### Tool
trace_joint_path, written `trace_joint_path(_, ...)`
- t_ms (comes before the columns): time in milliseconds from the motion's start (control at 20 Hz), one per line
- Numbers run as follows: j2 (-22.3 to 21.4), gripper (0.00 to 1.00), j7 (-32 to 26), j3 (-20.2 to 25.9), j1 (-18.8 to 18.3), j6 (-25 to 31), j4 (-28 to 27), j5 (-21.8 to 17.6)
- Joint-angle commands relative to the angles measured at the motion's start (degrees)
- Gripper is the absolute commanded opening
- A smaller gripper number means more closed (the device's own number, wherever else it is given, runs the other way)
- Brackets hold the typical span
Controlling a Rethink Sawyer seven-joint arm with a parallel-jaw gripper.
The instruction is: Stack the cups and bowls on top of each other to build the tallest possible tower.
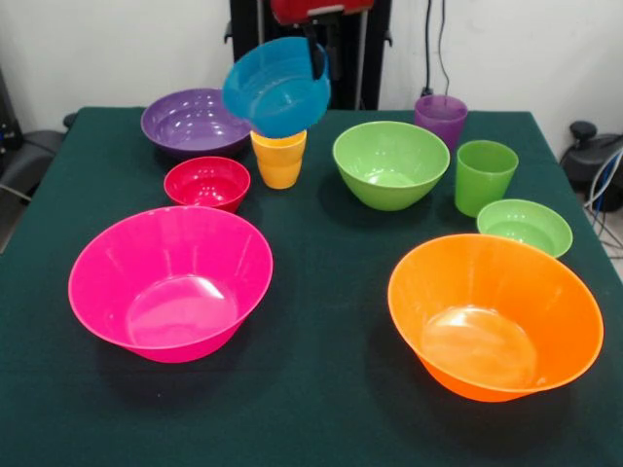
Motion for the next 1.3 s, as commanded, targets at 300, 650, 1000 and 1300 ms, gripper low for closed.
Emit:
trace_joint_path(300, 6.99, 0.00, 0.66, 0.11, 6.91, 4.79, -0.95, -1.10)
trace_joint_path(650, 8.34, 0.00, -1.03, -6.33, 11.14, 11.15, -3.09, -10.08)
trace_joint_path(1000, 8.93, 0.00, -2.02, -9.82, 13.40, 15.25, -3.93, -17.57)
trace_joint_path(1300, 11.54, 0.00, 0.38, -9.51, 13.81, 12.30, -4.62, -18.07)
